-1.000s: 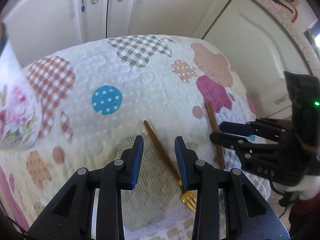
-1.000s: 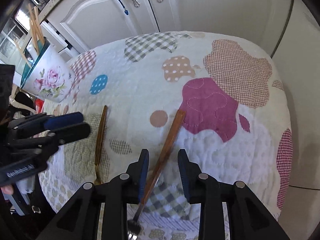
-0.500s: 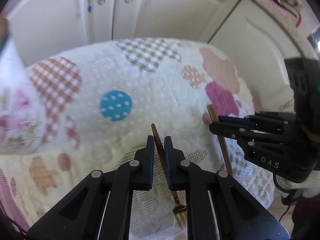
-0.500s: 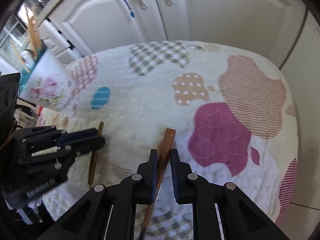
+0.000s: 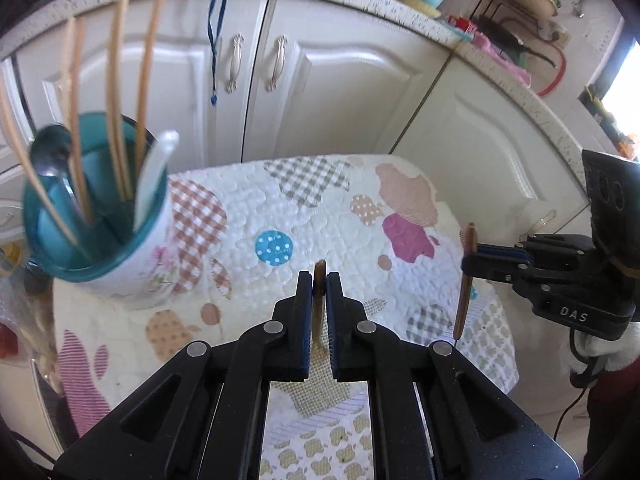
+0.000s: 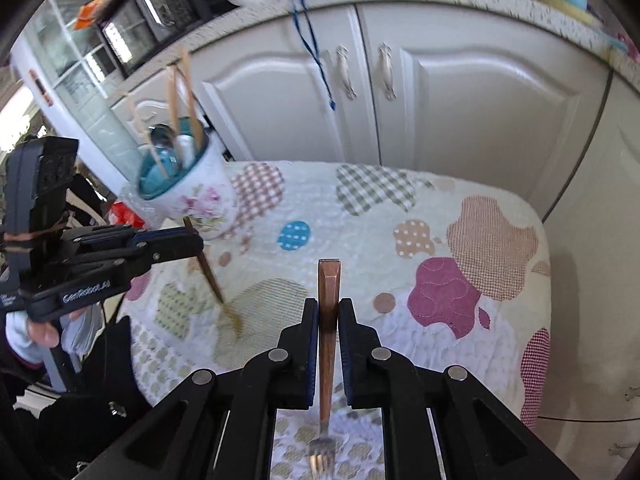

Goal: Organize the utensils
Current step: 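Lift the fork and chopstick and carry them above the teal holder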

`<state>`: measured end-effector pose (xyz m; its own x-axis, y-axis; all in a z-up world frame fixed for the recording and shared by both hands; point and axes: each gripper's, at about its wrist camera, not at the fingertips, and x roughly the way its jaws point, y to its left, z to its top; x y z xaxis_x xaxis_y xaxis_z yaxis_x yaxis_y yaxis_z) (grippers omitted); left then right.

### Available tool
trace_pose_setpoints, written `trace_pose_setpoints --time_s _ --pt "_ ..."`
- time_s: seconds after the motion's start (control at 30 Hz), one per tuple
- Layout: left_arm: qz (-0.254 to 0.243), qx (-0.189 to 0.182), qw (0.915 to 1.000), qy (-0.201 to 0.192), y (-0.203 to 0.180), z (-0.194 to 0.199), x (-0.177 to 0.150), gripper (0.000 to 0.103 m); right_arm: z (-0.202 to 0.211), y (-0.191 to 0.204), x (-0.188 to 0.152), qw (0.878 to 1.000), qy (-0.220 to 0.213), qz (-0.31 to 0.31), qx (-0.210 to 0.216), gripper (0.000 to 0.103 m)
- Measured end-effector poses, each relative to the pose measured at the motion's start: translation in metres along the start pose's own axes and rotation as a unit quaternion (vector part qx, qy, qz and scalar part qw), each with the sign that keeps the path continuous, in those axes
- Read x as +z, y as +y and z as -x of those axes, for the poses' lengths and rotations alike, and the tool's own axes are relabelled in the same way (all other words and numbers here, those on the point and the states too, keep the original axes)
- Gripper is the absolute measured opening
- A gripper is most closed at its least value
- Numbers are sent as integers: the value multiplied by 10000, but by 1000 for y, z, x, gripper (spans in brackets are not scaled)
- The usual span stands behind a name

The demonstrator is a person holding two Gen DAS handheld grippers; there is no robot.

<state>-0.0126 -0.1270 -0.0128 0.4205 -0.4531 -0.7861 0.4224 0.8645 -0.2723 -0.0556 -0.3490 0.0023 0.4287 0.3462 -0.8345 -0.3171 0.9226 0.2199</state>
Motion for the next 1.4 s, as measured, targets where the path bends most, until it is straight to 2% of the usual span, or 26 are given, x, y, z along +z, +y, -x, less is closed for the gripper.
trace_pose_setpoints --time_s 0.2,0.5,0.7,0.97,1.2,1.4 --pt "16 32 9996 -293 4 30 6 5 23 12 1 9995 -218 203 -112 9" --pt "40 119 9978 -655 15 73 16 5 38 32 15 9981 -446 424 -41 9" --pt "251 205 9941 -1031 37 115 28 5 46 49 37 9957 -660 645 7 9" --pt "616 560 9851 -1504 79 163 45 5 68 84 83 9878 -1045 1108 318 9" --pt "767 926 9799 -1589 107 170 54 5 84 125 127 9764 -1406 1514 629 9" --pt "808 1173 9805 -1357 120 148 56 5 72 157 162 9703 -1474 1713 860 9"
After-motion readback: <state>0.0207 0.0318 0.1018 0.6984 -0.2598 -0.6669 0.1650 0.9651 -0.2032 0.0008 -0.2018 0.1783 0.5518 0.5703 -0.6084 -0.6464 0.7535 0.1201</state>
